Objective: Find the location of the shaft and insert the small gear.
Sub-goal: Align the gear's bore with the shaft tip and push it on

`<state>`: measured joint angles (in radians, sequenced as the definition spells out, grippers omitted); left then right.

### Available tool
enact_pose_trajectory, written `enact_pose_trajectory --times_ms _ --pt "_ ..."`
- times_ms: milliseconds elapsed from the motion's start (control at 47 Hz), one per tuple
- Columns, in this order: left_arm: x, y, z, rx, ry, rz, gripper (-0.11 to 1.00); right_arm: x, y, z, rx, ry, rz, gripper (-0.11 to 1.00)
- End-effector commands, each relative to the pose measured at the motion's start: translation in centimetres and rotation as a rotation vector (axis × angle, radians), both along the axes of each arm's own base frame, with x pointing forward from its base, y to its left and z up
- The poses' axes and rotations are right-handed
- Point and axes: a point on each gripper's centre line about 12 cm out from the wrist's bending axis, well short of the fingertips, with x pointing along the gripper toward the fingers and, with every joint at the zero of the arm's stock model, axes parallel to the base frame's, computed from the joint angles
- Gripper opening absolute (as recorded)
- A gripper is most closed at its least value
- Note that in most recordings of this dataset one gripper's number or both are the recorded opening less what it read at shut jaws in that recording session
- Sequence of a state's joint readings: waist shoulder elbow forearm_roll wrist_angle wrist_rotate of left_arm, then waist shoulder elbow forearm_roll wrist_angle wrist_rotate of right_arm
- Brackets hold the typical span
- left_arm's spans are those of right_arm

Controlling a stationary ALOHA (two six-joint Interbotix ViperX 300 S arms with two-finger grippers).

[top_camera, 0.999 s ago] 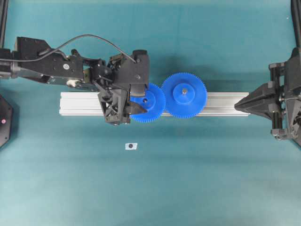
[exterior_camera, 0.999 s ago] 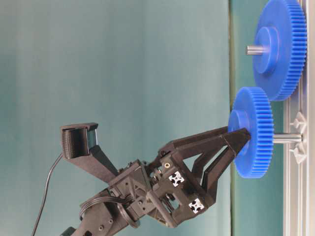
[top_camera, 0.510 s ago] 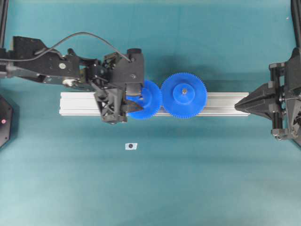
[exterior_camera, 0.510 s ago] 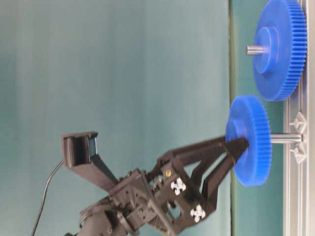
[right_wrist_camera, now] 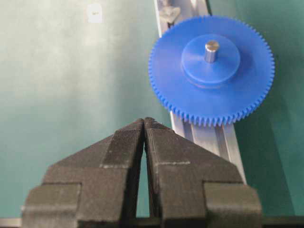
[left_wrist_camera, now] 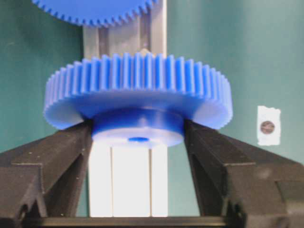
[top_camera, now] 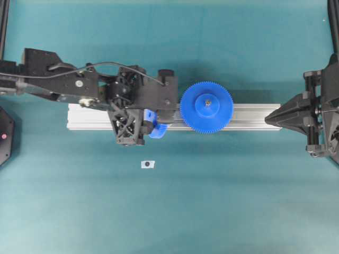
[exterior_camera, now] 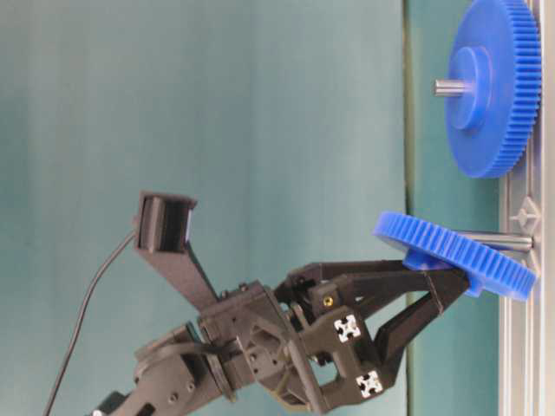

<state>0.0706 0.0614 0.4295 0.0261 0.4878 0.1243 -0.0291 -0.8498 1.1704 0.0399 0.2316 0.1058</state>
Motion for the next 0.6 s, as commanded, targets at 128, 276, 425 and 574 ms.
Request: enact_pose_trajectory --times_ms 128,276,425,574 --pt "1.2 -0.7 0.8 0.001 -0.043 -0.020 0.66 0.1 0.0 0.5 0.009 -0.022 -0.007 0.11" --pt "1.0 -0.7 2.0 0.002 -0.069 -0.019 0.66 0.1 0.0 0.5 0.009 -0.022 -0.007 0.11" --pt "1.1 -0.7 3.7 0.003 -0.110 -0.018 0.66 0.1 0.0 0.4 0.009 -0.020 -0.007 0.11" --pt "1.5 -0.7 5.1 0.007 -0.141 -0.020 0.66 0.1 0.0 0.4 0.009 -0.019 -0.007 0.11"
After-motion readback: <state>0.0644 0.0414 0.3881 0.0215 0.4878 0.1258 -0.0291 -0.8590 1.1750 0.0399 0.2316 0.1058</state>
